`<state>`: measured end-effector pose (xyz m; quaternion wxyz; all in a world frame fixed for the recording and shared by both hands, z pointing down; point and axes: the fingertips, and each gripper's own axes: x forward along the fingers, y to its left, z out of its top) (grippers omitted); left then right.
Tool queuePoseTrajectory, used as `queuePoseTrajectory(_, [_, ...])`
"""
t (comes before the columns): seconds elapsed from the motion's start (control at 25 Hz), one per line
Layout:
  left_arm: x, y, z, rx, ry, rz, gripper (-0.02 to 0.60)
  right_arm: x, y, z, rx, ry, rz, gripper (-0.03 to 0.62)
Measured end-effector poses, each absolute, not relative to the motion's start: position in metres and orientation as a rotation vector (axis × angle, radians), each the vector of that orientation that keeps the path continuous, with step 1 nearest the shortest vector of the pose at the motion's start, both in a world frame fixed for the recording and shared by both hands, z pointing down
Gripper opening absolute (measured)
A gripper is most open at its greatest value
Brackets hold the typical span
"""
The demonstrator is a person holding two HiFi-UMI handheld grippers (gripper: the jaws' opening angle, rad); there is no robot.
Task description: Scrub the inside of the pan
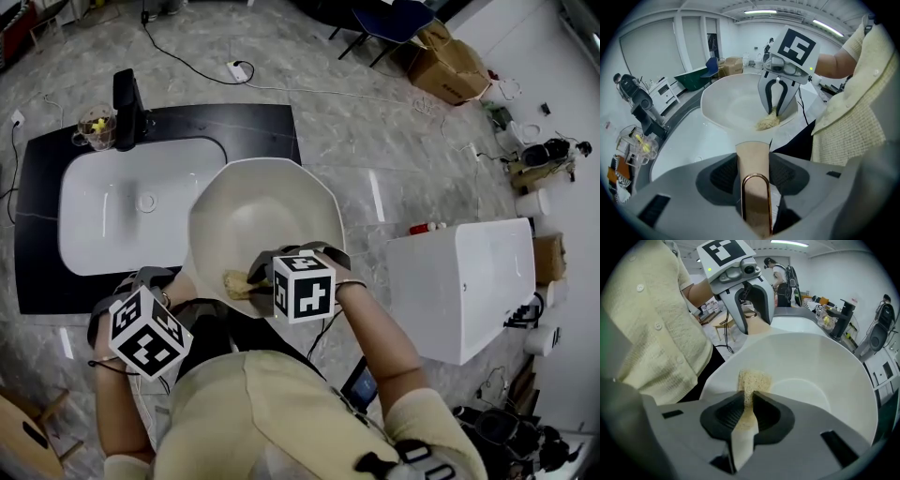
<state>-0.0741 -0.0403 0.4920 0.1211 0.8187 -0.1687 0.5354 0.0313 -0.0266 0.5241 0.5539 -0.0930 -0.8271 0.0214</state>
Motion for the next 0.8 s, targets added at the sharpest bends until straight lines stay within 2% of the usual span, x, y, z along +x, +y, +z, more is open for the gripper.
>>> queuePoseTrajectory(0.36, [-0.075,-0.042,0.493,2.385,-0.496,1.584,0.212,0.067,-0.012,0.526,-0.331,-1.770,0.109,0.067])
queuePoseTrajectory(0.8, [-0.074,-0.041,0.493,2.384,-0.513,1.576,0.210,0.120,-0.034,0.536,-0.260,-1.502,0.048,0.067])
